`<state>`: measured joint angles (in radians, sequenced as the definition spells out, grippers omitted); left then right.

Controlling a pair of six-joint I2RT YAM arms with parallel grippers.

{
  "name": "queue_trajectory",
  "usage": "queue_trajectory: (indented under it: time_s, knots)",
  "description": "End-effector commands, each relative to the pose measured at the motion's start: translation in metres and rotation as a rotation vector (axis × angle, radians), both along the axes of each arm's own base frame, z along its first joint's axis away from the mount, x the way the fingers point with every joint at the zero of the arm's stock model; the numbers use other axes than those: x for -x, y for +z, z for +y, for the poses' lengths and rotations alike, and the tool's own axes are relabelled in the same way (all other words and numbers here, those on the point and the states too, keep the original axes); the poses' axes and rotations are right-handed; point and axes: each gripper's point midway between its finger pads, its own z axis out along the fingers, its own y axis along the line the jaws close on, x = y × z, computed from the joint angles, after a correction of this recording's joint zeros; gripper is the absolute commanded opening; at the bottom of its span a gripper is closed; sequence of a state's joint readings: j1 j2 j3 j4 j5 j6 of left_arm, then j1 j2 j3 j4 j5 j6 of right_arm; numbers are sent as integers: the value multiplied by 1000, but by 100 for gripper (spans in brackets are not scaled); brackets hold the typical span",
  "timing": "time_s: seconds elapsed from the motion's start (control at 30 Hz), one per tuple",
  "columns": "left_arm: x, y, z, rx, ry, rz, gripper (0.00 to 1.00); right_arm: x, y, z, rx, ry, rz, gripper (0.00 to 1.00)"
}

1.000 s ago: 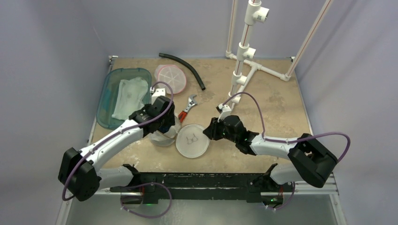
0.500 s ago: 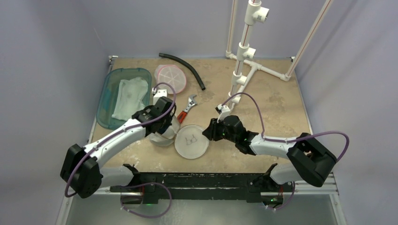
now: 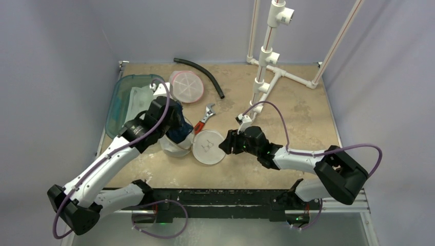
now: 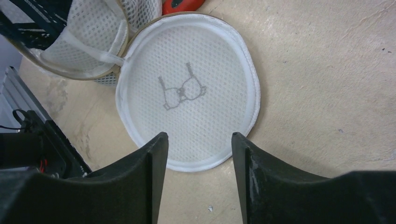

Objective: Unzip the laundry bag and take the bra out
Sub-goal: Pick up the bra from the laundry bag.

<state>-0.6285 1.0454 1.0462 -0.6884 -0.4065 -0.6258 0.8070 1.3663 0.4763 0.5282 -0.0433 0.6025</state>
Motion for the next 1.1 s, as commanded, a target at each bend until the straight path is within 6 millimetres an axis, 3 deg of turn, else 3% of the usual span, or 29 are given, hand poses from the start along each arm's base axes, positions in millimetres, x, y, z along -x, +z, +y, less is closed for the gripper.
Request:
queue_trajectory:
  time_s: [0.0, 0.1, 0.23, 0.53, 0.73, 0.9, 1.07]
  knots:
    - [3, 46, -6, 64, -52, -72, 0, -2, 26, 6, -52, 13, -45, 58]
    - [6, 71, -5, 88, -69, -117, 0, 2, 31, 4, -58, 16, -36, 62]
    - [12, 109, -9, 149, -108, -194, 0, 3, 57, 1, -84, 16, -92, 66]
    - [29, 194, -18, 325, -213, -416, 0, 11, 151, -6, -183, 84, -323, 69]
    - [46, 236, -20, 369, -302, -544, 0, 26, 205, -12, -279, 134, -467, 69]
    - [76, 271, -33, 408, -498, -690, 0, 43, 248, -16, -367, 198, -615, 67]
    - [131, 300, -60, 473, -846, -855, 0, 77, 296, -20, -495, 321, -765, 67]
